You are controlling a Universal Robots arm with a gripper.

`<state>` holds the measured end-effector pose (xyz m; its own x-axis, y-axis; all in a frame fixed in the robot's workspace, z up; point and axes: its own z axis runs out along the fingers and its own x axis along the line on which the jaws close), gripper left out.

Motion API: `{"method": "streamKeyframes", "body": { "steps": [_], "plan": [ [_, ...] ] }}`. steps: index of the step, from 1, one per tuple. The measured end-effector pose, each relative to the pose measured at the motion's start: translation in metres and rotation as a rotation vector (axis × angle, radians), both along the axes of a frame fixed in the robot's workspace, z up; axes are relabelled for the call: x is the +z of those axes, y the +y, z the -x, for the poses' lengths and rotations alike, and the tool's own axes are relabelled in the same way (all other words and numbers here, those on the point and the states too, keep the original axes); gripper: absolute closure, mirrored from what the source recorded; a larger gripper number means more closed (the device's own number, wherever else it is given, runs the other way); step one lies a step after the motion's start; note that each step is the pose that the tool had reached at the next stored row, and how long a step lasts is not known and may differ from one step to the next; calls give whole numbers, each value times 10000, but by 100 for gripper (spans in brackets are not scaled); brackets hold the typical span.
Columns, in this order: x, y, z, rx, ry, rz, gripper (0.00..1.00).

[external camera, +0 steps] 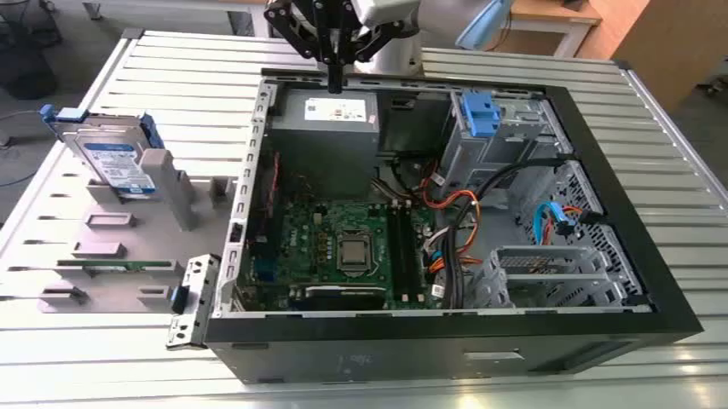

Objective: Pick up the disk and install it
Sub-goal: 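Reach for the disk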

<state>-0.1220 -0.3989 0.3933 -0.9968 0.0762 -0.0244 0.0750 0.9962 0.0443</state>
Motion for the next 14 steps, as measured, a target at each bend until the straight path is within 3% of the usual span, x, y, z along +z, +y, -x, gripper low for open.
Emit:
{"method": "streamKeyframes", "body": {
  "steps": [14],
  "plan": [
    [0, 0, 8, -2, -1, 0, 89]
  ]
}}
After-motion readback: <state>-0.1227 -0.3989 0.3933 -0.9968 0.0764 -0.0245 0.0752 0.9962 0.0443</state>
